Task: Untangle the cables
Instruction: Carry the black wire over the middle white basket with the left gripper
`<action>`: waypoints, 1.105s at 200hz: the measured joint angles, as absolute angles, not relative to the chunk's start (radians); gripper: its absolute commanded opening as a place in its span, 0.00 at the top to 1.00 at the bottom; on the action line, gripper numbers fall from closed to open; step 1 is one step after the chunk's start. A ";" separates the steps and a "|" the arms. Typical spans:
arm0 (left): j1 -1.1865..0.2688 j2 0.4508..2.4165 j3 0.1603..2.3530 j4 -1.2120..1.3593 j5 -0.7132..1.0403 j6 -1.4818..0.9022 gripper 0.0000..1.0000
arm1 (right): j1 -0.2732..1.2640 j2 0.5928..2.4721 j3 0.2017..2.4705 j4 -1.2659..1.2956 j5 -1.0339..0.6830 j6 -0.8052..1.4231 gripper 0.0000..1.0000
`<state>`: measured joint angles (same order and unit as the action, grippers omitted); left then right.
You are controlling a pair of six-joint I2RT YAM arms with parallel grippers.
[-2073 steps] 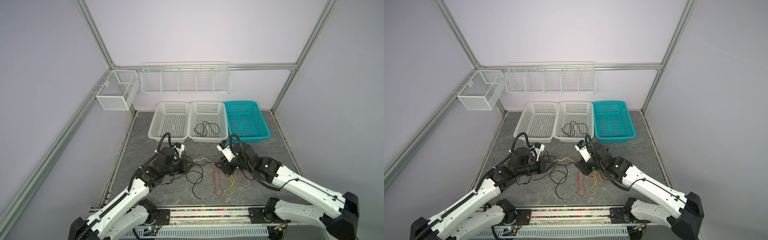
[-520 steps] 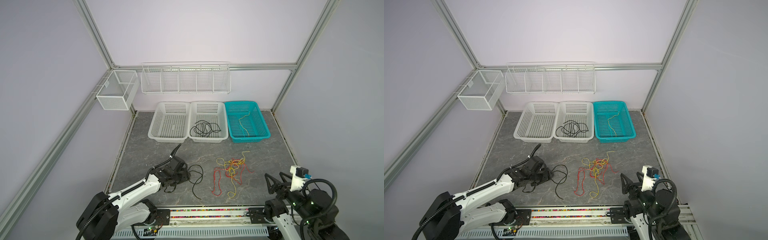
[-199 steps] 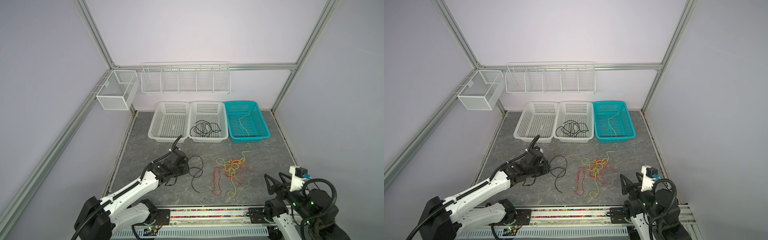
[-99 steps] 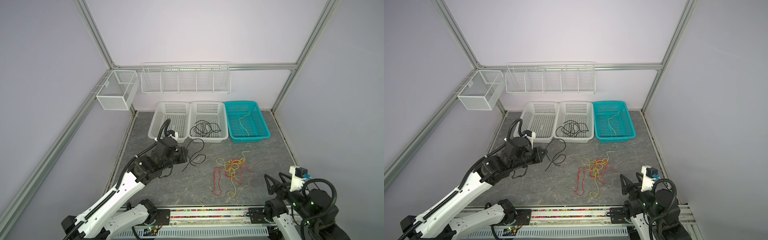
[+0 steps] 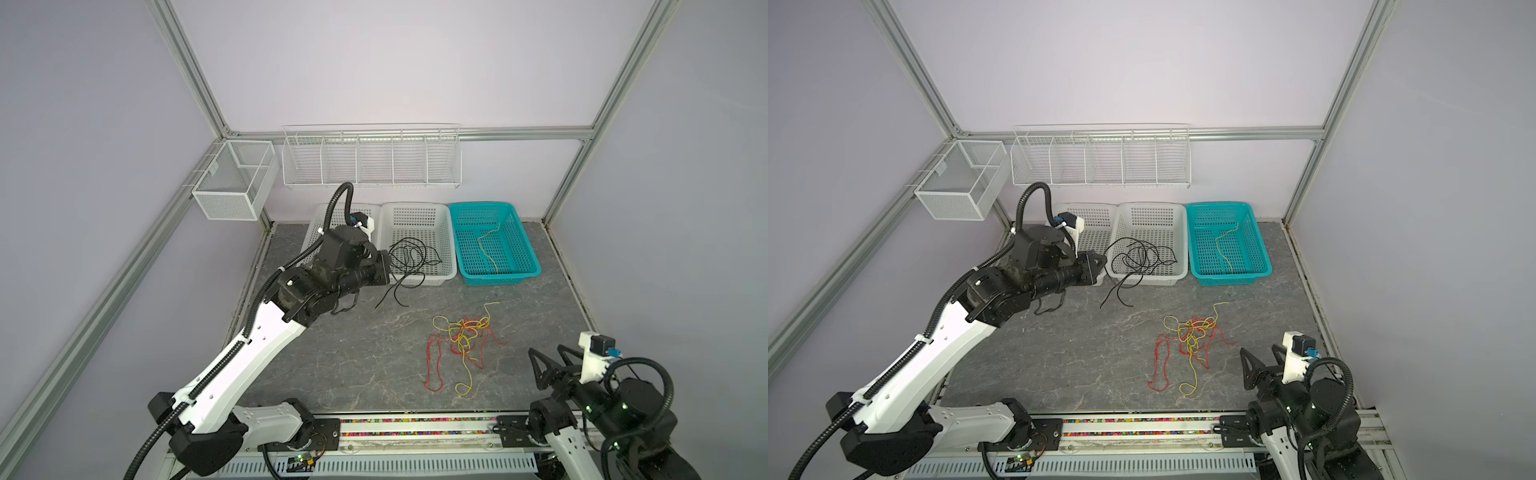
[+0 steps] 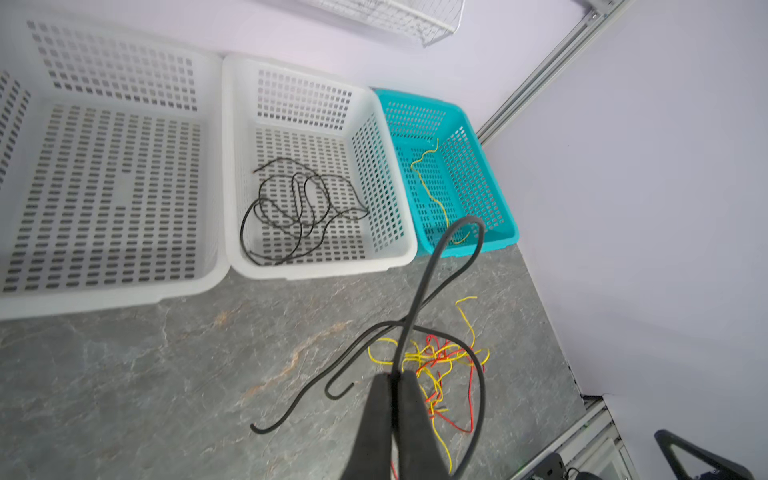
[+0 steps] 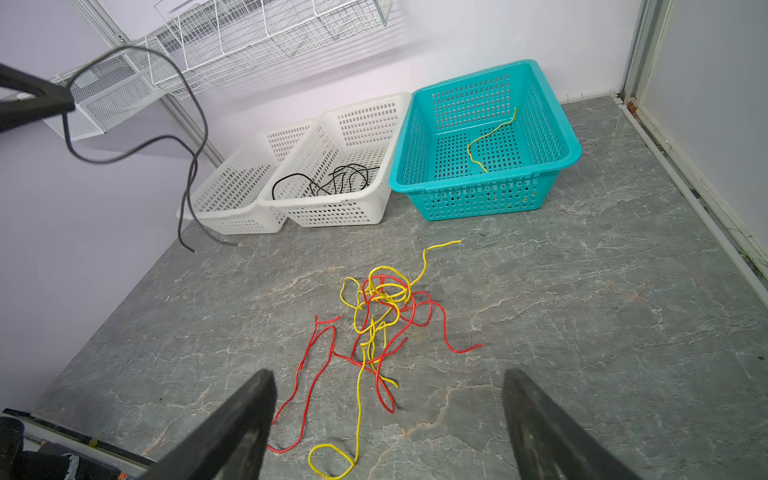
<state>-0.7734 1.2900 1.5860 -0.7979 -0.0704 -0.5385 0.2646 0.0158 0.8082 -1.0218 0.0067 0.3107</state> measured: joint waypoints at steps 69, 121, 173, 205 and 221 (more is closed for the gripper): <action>-0.752 1.624 1.954 -0.774 -0.100 -0.413 1.00 | 0.265 0.016 0.809 -1.022 0.007 0.311 0.12; -0.649 1.892 2.181 -0.770 -0.068 -0.396 1.00 | 0.265 0.016 0.809 -1.023 0.007 0.311 0.12; -0.602 2.106 2.294 -0.749 -0.036 -0.395 1.00 | 0.265 0.016 0.809 -1.023 0.007 0.311 0.12; -0.599 2.204 2.296 -0.741 -0.026 -0.395 1.00 | 0.265 0.016 0.809 -1.023 0.006 0.311 0.12; -0.599 2.242 2.296 -0.738 -0.021 -0.396 1.00 | 0.265 0.016 0.809 -1.023 0.006 0.311 0.12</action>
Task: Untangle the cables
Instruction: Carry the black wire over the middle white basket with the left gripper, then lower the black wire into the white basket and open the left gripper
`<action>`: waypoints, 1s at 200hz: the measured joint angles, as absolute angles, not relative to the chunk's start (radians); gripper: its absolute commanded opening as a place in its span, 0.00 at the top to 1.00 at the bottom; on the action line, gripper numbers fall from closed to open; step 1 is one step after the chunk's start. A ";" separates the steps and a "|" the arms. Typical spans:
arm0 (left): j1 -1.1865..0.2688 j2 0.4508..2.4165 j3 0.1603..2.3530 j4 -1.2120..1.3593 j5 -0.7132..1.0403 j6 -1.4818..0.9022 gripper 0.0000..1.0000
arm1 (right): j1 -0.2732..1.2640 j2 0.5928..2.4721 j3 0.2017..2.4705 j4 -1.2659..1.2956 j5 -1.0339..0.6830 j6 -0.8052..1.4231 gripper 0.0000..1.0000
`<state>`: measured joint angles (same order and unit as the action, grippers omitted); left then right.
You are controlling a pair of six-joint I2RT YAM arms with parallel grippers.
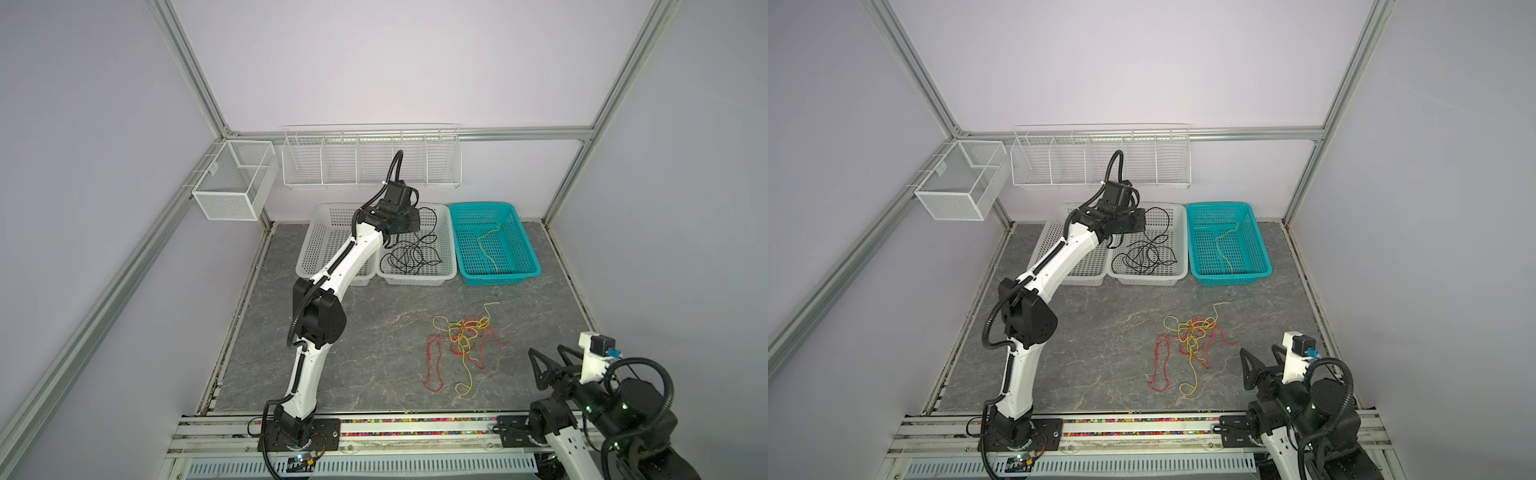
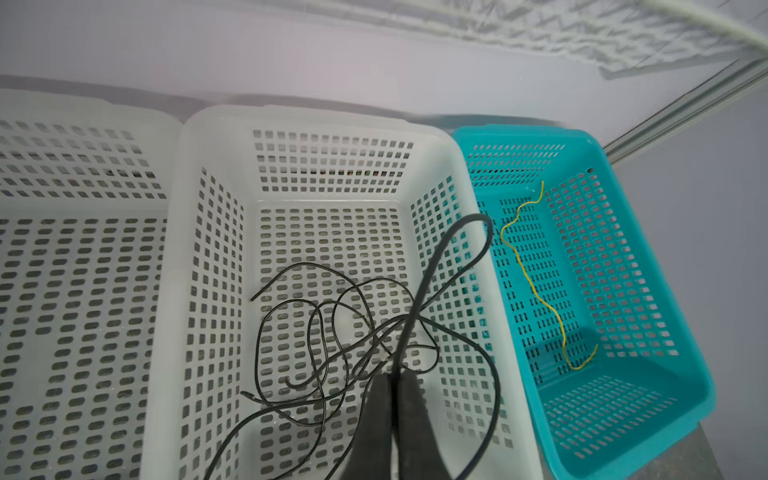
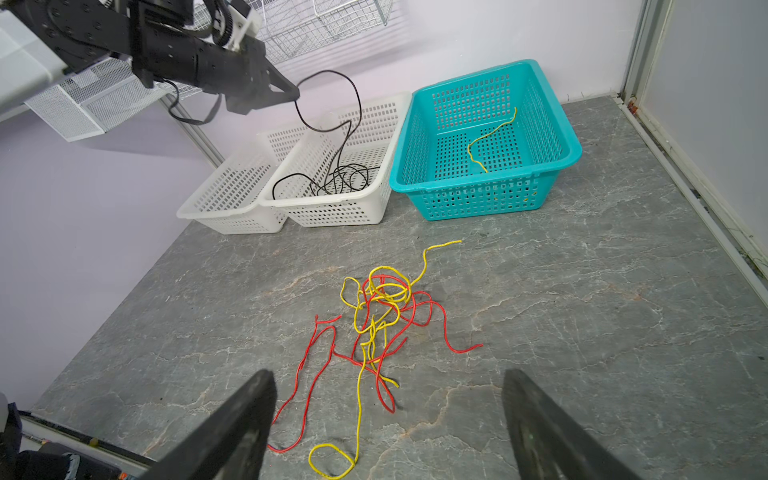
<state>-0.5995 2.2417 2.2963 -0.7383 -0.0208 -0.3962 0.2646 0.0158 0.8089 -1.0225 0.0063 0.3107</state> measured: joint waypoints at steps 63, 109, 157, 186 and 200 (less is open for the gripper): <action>-0.599 2.279 2.234 -0.698 0.013 -0.411 1.00 | 0.267 0.016 0.810 -1.023 0.007 0.311 0.12; -0.599 2.279 2.220 -0.698 0.023 -0.410 0.90 | 0.271 0.016 0.812 -1.023 0.007 0.311 0.12; -0.599 2.274 2.219 -0.715 0.027 -0.409 0.79 | 0.271 0.016 0.813 -1.024 0.011 0.311 0.12; -0.599 2.258 2.218 -0.741 0.028 -0.410 0.73 | 0.271 0.016 0.813 -1.024 0.014 0.311 0.12; -0.599 2.232 2.204 -0.751 0.031 -0.412 0.68 | 0.271 0.016 0.813 -1.024 0.014 0.311 0.12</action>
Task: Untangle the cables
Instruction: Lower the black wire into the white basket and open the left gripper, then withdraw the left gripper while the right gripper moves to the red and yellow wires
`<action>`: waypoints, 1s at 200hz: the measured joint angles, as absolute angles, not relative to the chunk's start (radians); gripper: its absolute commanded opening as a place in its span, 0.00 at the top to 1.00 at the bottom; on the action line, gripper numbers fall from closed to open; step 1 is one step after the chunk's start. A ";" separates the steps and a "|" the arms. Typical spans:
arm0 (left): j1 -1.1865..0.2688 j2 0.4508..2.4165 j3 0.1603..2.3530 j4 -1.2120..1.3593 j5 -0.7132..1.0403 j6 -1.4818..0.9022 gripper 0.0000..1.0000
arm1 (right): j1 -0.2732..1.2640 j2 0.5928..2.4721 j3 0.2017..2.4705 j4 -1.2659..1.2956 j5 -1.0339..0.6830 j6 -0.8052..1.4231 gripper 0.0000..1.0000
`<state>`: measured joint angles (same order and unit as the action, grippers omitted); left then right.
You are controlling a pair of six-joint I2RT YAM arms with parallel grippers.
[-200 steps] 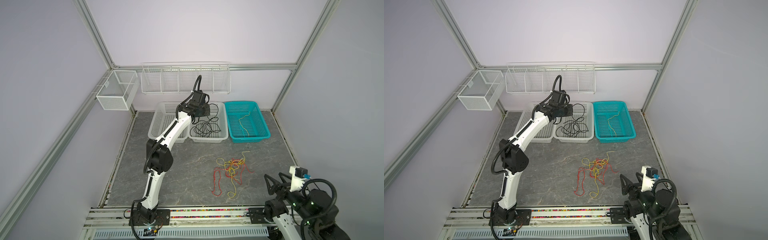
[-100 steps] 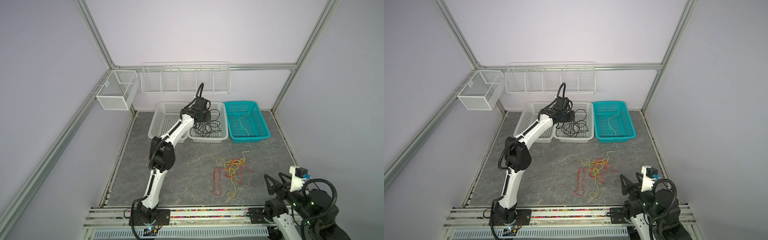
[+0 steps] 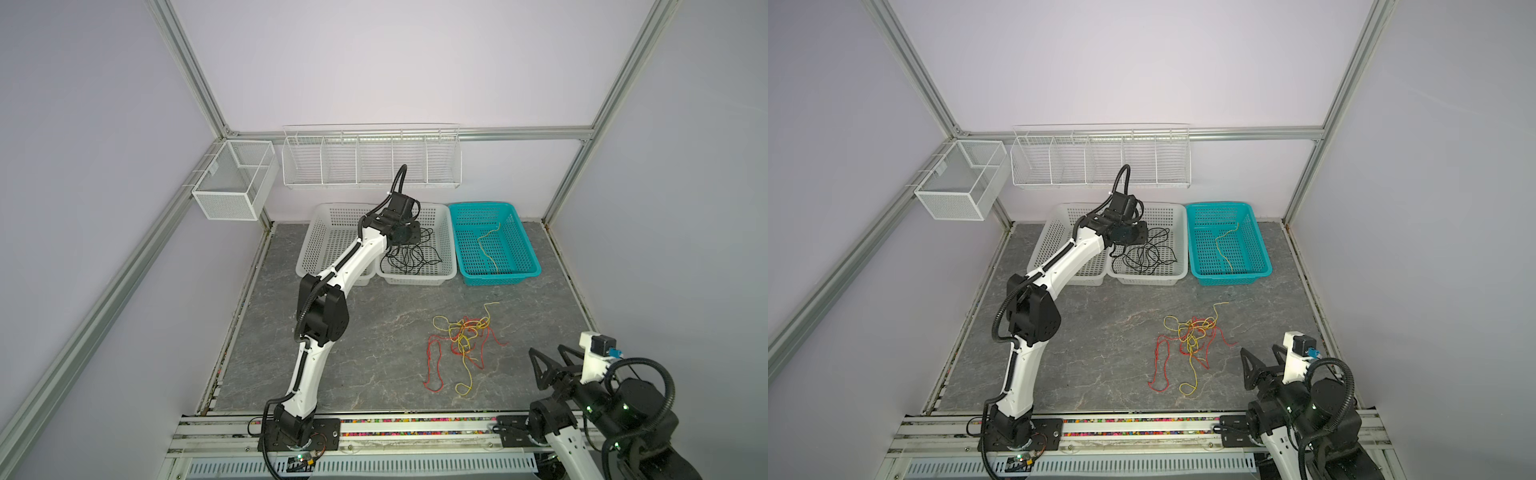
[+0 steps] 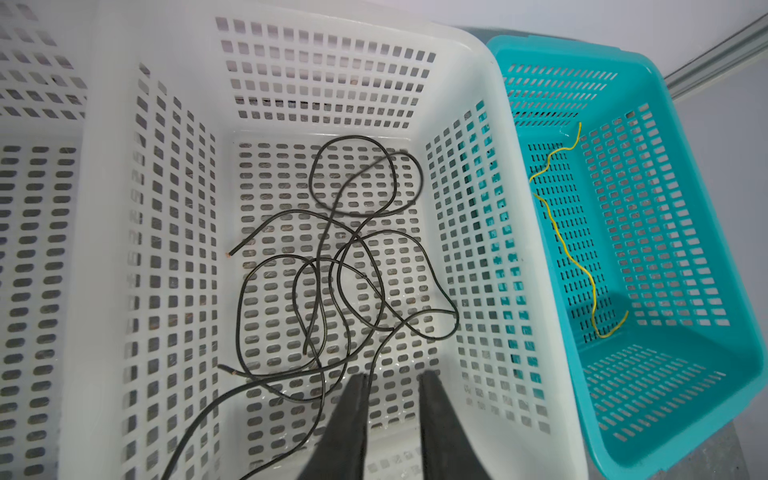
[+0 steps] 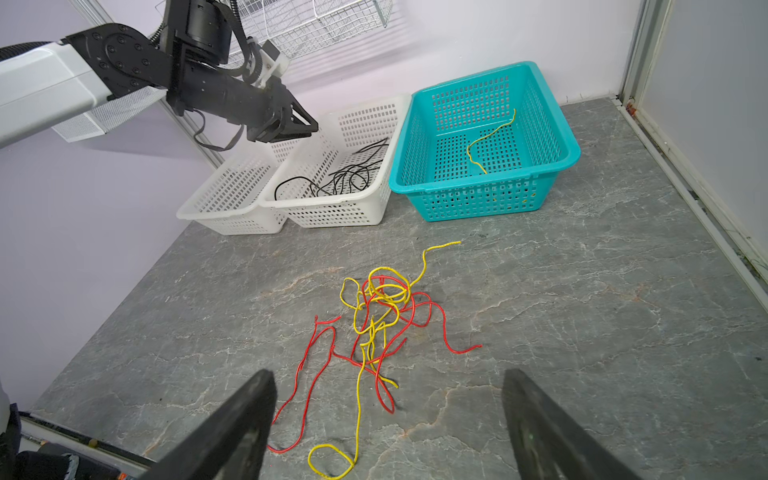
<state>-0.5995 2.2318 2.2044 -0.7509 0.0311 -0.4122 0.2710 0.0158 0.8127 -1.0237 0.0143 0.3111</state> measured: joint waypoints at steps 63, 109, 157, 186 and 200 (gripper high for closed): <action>-0.601 1.855 1.867 -0.741 0.053 -0.449 0.40 | 0.271 0.018 0.813 -1.024 0.036 0.312 0.12; -0.628 1.600 1.558 -0.721 0.042 -0.444 0.23 | 0.268 0.175 0.861 -1.037 0.079 0.319 0.12; -0.661 1.423 1.301 -0.733 0.005 -0.389 0.01 | 0.268 0.402 0.950 -1.038 0.114 0.319 0.12; -0.674 1.317 1.165 -0.691 -0.053 -0.365 0.01 | 0.268 0.487 0.958 -1.042 0.091 0.330 0.12; -0.692 1.250 1.092 -0.698 -0.090 -0.353 0.01 | 0.270 0.555 0.945 -1.029 0.063 0.350 0.12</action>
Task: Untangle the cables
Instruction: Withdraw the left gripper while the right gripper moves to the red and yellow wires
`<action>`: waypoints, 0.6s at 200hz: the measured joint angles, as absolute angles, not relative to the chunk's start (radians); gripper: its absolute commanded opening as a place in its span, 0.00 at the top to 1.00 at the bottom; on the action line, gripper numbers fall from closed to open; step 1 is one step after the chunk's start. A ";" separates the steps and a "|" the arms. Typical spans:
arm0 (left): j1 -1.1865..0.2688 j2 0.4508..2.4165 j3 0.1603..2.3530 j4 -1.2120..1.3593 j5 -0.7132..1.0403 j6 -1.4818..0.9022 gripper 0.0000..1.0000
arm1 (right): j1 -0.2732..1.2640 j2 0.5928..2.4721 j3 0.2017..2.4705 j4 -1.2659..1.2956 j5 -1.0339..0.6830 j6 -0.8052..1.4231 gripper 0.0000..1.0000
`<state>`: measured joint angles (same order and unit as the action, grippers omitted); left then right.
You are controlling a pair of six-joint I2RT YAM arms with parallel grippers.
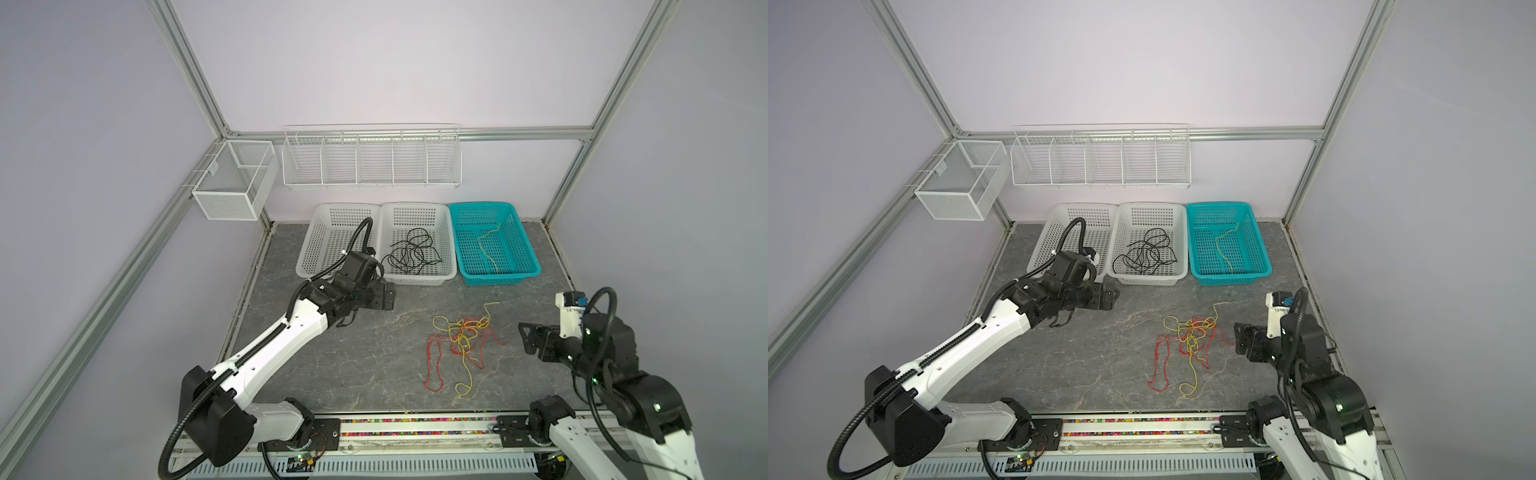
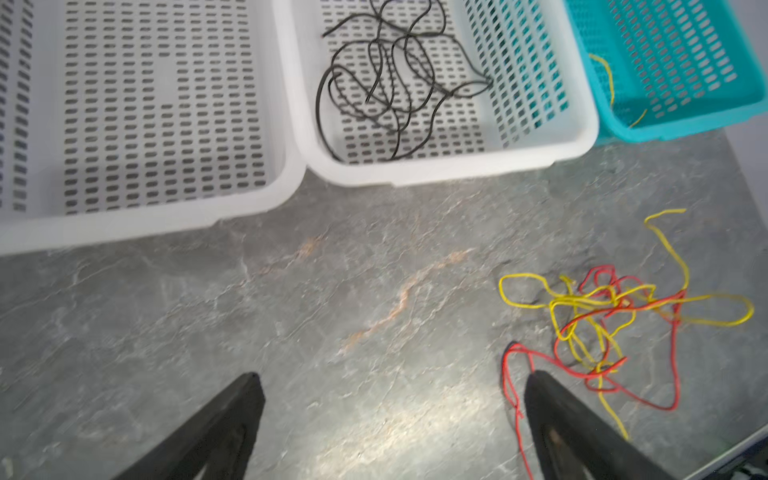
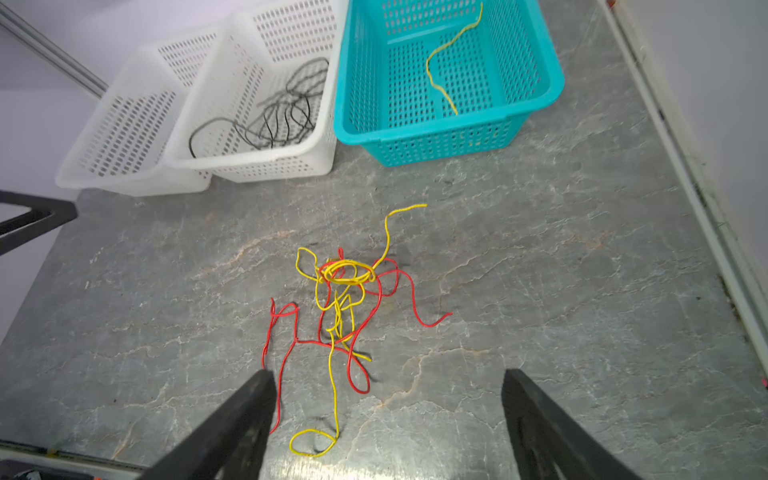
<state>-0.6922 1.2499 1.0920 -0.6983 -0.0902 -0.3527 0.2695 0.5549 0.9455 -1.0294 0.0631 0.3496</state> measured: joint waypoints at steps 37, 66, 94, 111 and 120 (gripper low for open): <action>-0.723 1.161 1.021 -0.713 -0.234 -0.281 0.01 | 0.284 0.606 0.834 -0.958 0.005 0.417 0.08; -0.723 1.102 1.002 -0.703 -0.321 -0.242 0.01 | 0.316 0.649 0.722 -0.884 -0.017 0.464 0.03; -0.723 1.058 0.989 -0.697 -0.377 -0.219 0.01 | 0.352 0.715 0.674 -0.815 -0.017 0.490 0.03; -0.723 1.047 0.989 -0.696 -0.406 -0.211 0.01 | 0.376 0.762 0.661 -0.759 -0.003 0.497 0.07; -0.723 1.043 0.989 -0.697 -0.420 -0.207 0.01 | 0.385 0.785 0.650 -0.729 0.003 0.499 0.09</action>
<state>-0.7231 1.0428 0.9890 -0.6968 -0.4202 -0.2070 0.3847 0.7853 0.6498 -0.7292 0.0032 0.4988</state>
